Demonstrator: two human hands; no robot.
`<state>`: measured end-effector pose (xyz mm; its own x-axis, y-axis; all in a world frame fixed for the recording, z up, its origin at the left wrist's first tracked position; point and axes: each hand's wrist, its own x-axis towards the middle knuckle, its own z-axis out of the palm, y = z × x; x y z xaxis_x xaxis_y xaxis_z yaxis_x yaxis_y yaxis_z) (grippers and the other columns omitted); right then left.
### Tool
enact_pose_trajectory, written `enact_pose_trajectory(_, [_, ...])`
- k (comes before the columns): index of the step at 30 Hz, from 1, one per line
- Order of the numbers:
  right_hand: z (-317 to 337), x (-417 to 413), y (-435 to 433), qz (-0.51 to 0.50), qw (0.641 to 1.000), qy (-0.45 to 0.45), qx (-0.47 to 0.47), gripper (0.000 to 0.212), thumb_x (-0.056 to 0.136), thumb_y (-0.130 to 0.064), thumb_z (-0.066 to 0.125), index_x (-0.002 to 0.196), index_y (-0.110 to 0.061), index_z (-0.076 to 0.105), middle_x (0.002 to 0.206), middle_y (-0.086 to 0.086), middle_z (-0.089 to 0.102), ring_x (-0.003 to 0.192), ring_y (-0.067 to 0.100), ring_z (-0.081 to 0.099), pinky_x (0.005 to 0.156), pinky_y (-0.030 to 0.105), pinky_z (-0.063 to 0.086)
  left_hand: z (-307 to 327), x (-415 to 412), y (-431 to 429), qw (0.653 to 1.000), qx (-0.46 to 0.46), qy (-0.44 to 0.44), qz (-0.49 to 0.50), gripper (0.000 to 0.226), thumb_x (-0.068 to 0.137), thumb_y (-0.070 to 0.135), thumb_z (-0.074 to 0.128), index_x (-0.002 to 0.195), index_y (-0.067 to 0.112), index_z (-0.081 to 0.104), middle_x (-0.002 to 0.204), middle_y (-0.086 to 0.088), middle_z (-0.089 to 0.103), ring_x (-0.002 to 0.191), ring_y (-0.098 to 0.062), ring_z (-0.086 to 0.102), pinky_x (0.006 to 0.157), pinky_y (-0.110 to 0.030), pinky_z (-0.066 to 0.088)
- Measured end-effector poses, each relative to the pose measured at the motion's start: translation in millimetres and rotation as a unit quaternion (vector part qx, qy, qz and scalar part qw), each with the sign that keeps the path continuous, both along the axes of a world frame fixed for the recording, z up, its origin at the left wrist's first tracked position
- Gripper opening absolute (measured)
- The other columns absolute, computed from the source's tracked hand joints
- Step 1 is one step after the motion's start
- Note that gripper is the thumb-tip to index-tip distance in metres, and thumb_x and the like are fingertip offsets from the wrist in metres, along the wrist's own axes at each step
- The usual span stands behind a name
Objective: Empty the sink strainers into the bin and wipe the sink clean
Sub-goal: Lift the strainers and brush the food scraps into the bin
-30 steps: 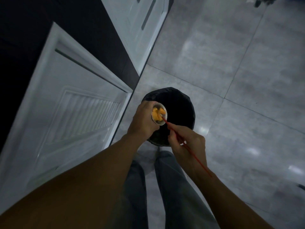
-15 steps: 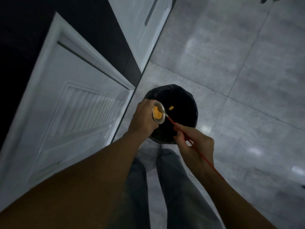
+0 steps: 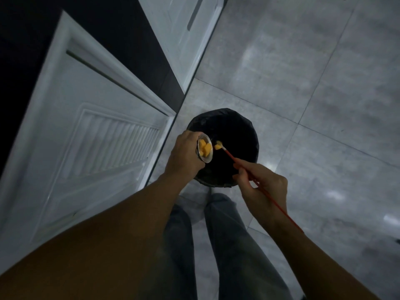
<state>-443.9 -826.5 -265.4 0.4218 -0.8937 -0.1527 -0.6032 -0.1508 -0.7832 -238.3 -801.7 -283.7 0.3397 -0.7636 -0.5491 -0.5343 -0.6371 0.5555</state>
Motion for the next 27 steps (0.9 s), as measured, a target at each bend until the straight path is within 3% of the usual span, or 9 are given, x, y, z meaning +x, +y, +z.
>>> enact_pose_trajectory(5, [3, 17, 0, 0.07, 0.997, -0.034, 0.009, 0.031, 0.094, -0.014, 0.06, 0.119, -0.03, 0.069, 0.097, -0.026, 0.065, 0.085, -0.003, 0.066, 0.077, 0.008, 0.052, 0, -5, -3, 1.0, -0.009, 0.004, 0.004, 0.065, 0.072, 0.015, 0.086, 0.13, 0.015, 0.056, 0.13, -0.008, 0.053, 0.126, -0.025, 0.049, 0.101, -0.048, 0.049])
enact_pose_trajectory(12, [-6, 8, 0, 0.024, 1.0, -0.018, 0.002, 0.031, 0.092, -0.012, 0.063, 0.118, -0.027, 0.071, 0.099, -0.037, 0.058, 0.087, -0.007, 0.065, 0.078, 0.003, 0.048, -2, -5, -4, 1.0, -0.014, -0.004, 0.02, 0.058, 0.072, 0.014, 0.084, 0.124, 0.019, 0.059, 0.126, -0.005, 0.055, 0.123, -0.025, 0.05, 0.098, -0.043, 0.049])
enact_pose_trajectory(16, [-8, 2, -1, -0.008, 1.0, -0.002, 0.013, 0.028, 0.094, -0.018, 0.062, 0.118, -0.028, 0.071, 0.101, -0.029, 0.063, 0.088, -0.003, 0.067, 0.08, 0.002, 0.048, -5, -3, -4, 1.0, 0.013, -0.011, 0.021, 0.07, 0.07, 0.009, 0.086, 0.132, 0.018, 0.054, 0.133, -0.006, 0.052, 0.129, -0.026, 0.047, 0.103, -0.047, 0.049])
enact_pose_trajectory(22, [-5, 27, -5, 0.076, 0.996, -0.031, 0.023, 0.029, 0.096, -0.019, 0.057, 0.12, -0.03, 0.069, 0.094, -0.022, 0.066, 0.084, -0.001, 0.065, 0.075, 0.011, 0.053, -4, -5, -10, 1.0, -0.001, -0.003, 0.011, 0.07, 0.071, 0.014, 0.086, 0.134, 0.016, 0.054, 0.133, -0.007, 0.052, 0.128, -0.024, 0.048, 0.104, -0.044, 0.048])
enact_pose_trajectory(24, [-7, 33, -8, 0.074, 0.996, -0.026, 0.034, 0.03, 0.097, -0.02, 0.055, 0.122, -0.032, 0.068, 0.093, -0.027, 0.064, 0.085, 0.0, 0.065, 0.076, 0.013, 0.054, -3, -5, -12, 1.0, -0.005, 0.004, 0.01, 0.07, 0.073, 0.015, 0.085, 0.135, 0.016, 0.054, 0.134, -0.007, 0.052, 0.129, -0.023, 0.047, 0.105, -0.043, 0.047])
enact_pose_trajectory(27, [-8, 31, -11, 0.06, 0.998, -0.029, 0.023, 0.031, 0.098, -0.02, 0.055, 0.124, -0.034, 0.065, 0.098, -0.039, 0.057, 0.089, -0.004, 0.064, 0.078, 0.005, 0.05, -3, -2, -14, 1.0, -0.004, -0.001, 0.008, 0.068, 0.074, 0.017, 0.085, 0.135, 0.015, 0.054, 0.134, -0.007, 0.052, 0.128, -0.024, 0.048, 0.104, -0.044, 0.048])
